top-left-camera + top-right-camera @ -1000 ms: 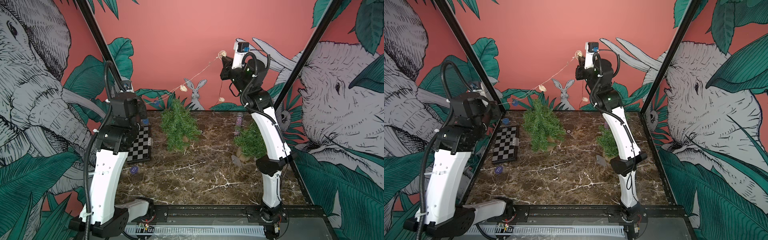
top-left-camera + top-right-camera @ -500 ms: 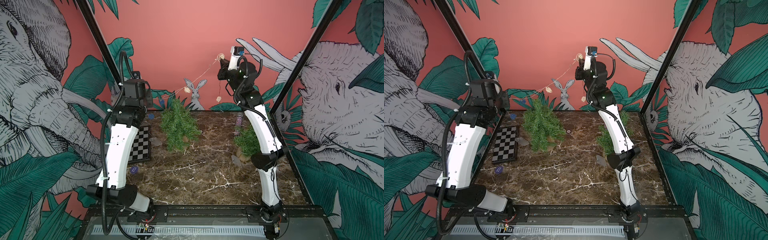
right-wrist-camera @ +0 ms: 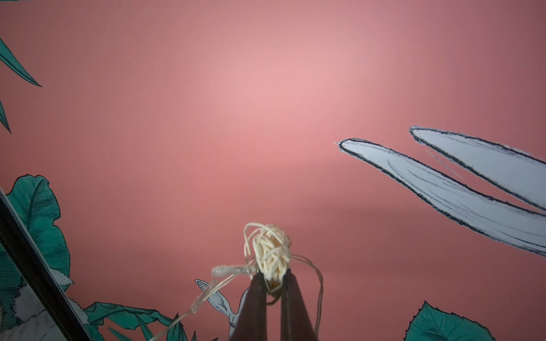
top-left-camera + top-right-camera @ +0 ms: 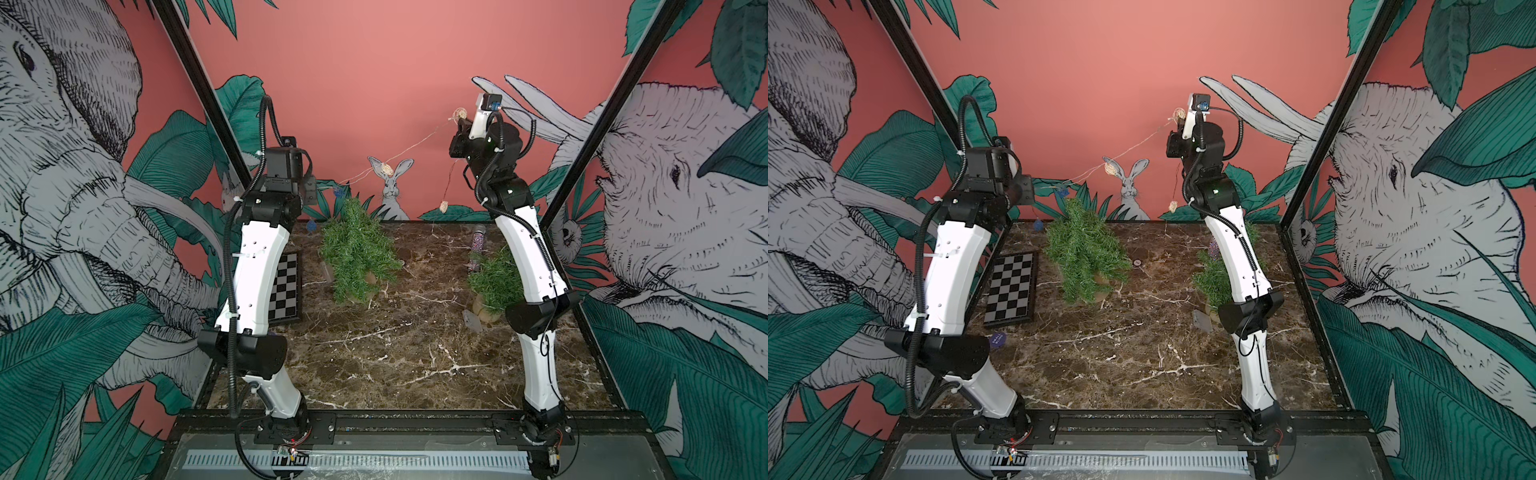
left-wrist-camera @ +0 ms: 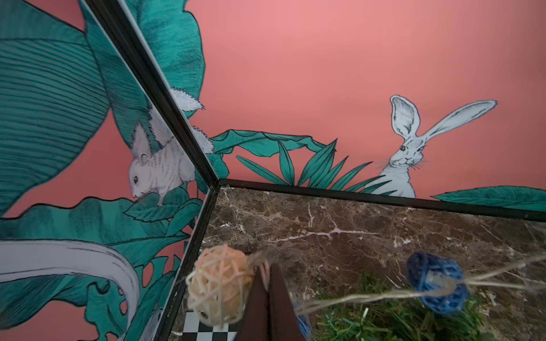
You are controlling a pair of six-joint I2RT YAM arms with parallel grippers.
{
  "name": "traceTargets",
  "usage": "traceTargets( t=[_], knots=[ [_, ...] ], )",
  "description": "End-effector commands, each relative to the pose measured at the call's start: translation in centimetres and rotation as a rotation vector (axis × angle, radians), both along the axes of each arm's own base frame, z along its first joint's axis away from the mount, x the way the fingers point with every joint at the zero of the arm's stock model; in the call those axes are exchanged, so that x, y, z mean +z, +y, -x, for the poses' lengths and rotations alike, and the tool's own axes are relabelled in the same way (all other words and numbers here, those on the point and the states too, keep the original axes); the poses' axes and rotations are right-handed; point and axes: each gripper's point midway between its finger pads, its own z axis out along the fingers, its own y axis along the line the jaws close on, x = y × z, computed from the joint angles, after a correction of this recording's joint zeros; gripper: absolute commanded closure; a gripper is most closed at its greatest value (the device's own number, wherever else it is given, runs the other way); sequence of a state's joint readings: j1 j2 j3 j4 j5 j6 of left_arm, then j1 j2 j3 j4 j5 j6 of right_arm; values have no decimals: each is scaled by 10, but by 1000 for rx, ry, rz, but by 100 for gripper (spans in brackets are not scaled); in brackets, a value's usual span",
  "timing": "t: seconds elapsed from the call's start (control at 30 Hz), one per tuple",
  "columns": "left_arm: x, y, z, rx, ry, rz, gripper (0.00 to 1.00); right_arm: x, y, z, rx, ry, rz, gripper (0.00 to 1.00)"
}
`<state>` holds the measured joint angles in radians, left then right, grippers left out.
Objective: Wrap string light around the christmas tree
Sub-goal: Wrap the light string around the Christmas tree.
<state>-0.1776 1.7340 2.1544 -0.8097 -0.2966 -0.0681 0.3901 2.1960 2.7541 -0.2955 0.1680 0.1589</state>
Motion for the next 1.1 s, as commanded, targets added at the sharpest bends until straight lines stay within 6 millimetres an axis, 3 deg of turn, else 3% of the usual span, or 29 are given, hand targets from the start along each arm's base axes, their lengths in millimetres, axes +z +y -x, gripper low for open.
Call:
traceTargets(
  t=[0.0,0.13,0.27,0.43,0.6,0.73,0.8,0.93,1.07],
  knots=[
    [1,-15,-1,-77,5,56,100,23,-30,15,-65,-29,10,100],
    [-5,-33,13,-134,19,68,100,25,-48,27,-89,5,30,100],
    [-19,-44,27,-176,44,102,100,26,-51,45,-74,23,60,100],
    [-49,-63,31,-243,131,123,100,17,-65,67,-115,72,110,100],
    [-54,-71,36,-277,141,157,100,23,-81,101,-137,61,126,100],
    [-57,-68,40,-273,144,151,92,33,-69,142,-3,53,69,100],
    [-59,-67,42,-269,146,155,88,27,-57,161,67,75,48,100],
    [-57,-63,49,-257,139,160,71,4,-30,193,201,132,25,100],
    [-53,-47,56,-220,126,164,57,-34,5,218,319,219,59,100]
  ],
)
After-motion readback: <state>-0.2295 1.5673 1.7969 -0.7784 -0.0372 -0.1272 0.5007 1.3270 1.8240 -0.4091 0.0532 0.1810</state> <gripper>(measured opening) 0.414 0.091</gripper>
